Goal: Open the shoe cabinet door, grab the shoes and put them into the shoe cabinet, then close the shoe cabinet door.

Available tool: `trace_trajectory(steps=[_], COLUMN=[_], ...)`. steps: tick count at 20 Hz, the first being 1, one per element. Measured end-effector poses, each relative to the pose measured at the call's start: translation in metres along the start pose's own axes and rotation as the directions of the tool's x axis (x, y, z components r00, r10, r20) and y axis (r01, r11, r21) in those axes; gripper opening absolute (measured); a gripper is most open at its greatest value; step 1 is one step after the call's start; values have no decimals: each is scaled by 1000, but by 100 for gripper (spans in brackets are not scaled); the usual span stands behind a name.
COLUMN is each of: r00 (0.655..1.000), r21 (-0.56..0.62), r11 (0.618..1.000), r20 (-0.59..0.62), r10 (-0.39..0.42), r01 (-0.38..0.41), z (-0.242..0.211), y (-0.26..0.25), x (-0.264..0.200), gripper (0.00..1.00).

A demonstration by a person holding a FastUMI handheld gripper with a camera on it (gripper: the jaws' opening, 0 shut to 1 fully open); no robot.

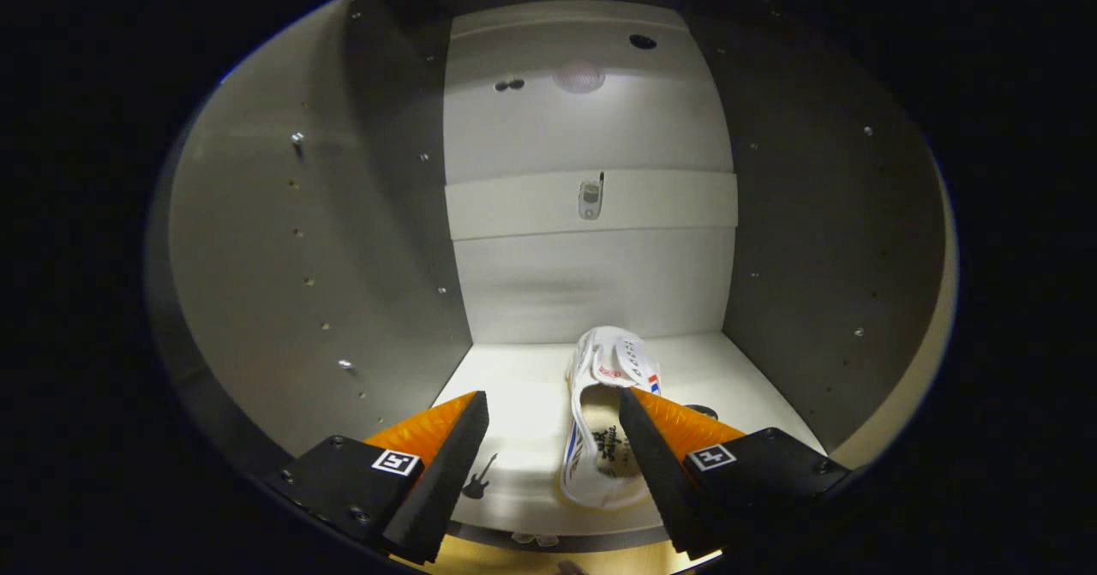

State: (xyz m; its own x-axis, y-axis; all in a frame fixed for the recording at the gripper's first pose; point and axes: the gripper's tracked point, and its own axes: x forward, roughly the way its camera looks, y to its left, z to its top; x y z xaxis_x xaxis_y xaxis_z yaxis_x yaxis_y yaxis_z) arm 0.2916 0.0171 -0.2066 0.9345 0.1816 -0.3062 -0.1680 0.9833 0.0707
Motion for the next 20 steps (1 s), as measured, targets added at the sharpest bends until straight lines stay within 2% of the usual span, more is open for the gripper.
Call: trace_trajectory(steps=[6,11,16,20], r00=[997,993,992,988], r21=[-37,-10,2,17], r11=[998,999,999,1000], r20=[71,112,114,153], r10=[-38,-41,-46,-21], r01=[41,43,46,19], z=[18,24,27,36], y=[2,5,-10,-36], x=[-108,-212,-301,-369], gripper=[97,97,97,97])
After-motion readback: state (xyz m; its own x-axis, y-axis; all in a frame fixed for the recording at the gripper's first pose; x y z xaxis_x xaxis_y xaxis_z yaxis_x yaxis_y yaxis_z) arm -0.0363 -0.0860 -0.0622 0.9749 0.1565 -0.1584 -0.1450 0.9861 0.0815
